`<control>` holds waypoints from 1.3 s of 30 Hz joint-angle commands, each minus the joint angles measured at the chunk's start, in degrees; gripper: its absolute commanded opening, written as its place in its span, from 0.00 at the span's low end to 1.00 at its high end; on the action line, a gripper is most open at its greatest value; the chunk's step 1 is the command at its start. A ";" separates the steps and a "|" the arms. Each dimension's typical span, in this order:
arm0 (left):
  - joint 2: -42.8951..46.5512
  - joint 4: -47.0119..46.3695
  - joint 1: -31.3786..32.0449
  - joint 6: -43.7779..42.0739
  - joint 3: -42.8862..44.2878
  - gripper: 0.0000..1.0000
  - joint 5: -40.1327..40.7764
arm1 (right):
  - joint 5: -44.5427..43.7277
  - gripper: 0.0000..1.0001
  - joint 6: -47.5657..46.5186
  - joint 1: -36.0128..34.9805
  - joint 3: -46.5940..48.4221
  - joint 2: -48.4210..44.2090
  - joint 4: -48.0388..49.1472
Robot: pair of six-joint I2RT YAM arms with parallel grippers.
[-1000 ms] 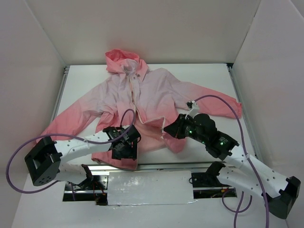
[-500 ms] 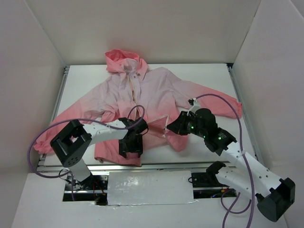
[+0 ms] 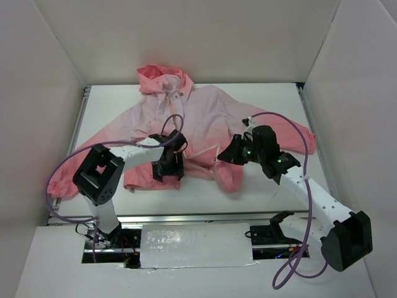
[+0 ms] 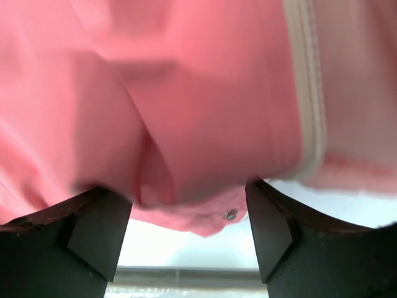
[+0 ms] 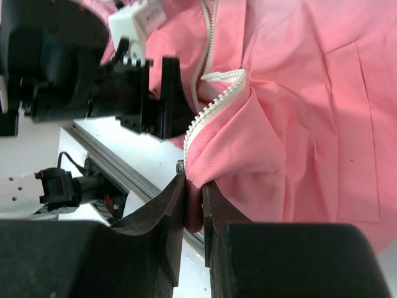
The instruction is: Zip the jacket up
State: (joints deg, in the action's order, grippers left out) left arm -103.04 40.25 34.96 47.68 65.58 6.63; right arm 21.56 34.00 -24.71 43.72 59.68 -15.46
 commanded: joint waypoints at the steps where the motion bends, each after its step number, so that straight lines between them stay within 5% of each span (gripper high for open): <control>1: 7.30 -0.52 3.96 -0.40 -3.79 0.84 1.98 | 1.38 0.00 -1.92 0.19 1.11 -2.55 1.32; 9: 16.03 -2.02 9.69 3.82 -11.43 0.84 1.80 | 3.05 0.00 -0.78 0.19 -2.50 -5.80 0.87; 28: 12.17 -5.62 13.73 9.71 -16.01 0.78 -0.48 | 3.84 0.00 0.19 0.19 -4.88 -7.82 0.70; 39: 8.65 -8.60 15.22 11.73 -19.26 0.51 -1.44 | 4.01 0.00 0.54 0.19 -5.05 -7.91 0.96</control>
State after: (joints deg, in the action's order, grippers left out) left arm -90.54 35.79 49.43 57.30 50.09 7.62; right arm 24.75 34.65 -24.71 38.85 52.93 -16.12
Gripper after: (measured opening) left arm 0.528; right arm 0.204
